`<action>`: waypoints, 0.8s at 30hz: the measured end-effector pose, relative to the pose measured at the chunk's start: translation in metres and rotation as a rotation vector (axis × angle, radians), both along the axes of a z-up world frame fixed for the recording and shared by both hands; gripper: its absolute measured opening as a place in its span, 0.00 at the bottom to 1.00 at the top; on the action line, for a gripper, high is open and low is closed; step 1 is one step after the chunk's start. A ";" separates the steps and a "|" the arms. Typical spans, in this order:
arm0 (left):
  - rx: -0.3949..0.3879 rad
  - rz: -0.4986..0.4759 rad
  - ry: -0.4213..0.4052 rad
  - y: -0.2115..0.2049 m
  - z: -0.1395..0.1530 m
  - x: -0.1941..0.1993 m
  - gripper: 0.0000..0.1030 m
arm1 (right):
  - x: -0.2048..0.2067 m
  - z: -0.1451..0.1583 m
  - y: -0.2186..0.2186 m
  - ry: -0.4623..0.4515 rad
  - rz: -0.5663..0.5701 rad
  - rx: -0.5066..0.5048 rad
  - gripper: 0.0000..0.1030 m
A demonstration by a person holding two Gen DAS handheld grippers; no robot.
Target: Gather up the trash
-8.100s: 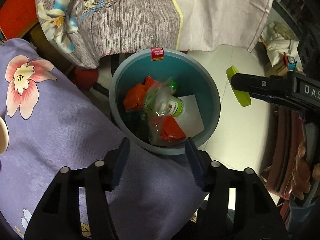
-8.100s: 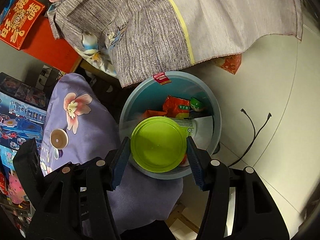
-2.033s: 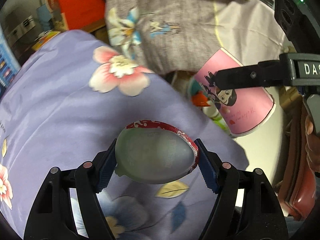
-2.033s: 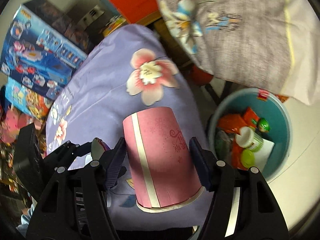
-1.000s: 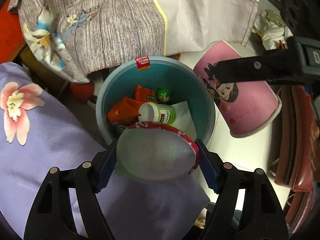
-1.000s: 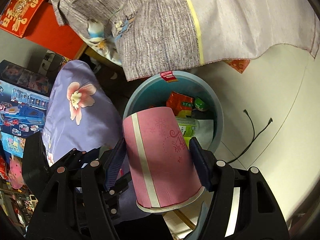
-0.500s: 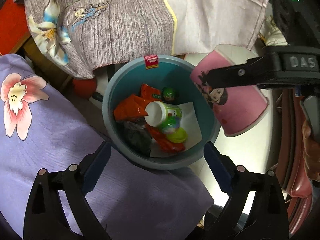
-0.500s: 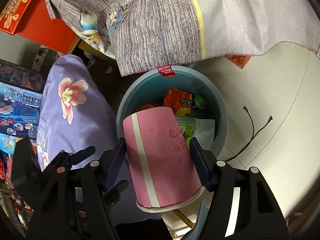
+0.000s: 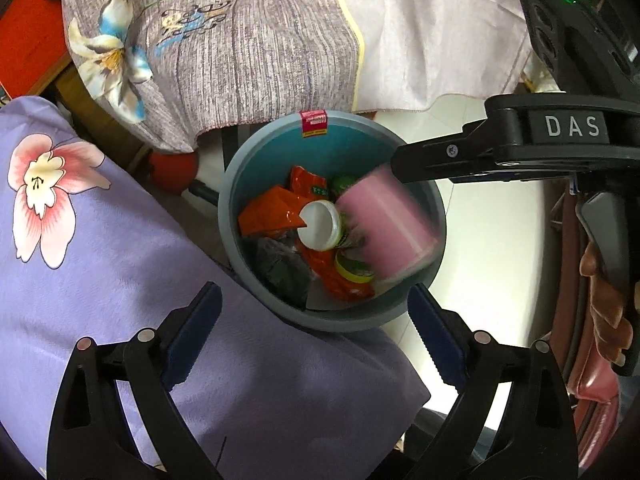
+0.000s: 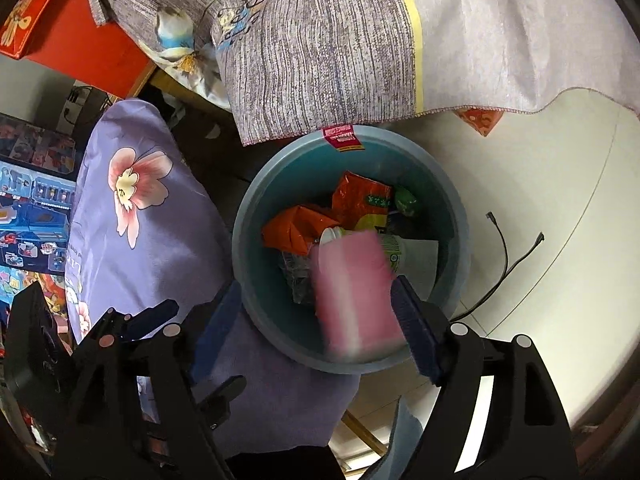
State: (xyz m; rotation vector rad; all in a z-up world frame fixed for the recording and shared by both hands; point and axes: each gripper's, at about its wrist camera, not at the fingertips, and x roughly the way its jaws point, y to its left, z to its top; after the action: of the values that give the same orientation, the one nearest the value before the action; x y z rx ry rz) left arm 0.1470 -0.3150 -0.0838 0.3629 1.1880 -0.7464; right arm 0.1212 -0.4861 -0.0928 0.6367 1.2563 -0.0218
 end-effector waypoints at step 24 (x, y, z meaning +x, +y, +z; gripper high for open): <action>-0.020 0.133 -0.107 0.074 0.053 -0.051 0.96 | -0.087 0.053 0.059 -0.034 0.078 -0.210 0.93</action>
State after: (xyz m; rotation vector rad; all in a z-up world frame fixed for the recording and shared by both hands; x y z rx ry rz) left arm 0.0957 -0.2410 -0.0308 0.2998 1.0919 -0.6157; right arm 0.0340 -0.4269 -0.0397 0.4050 1.2259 -0.0769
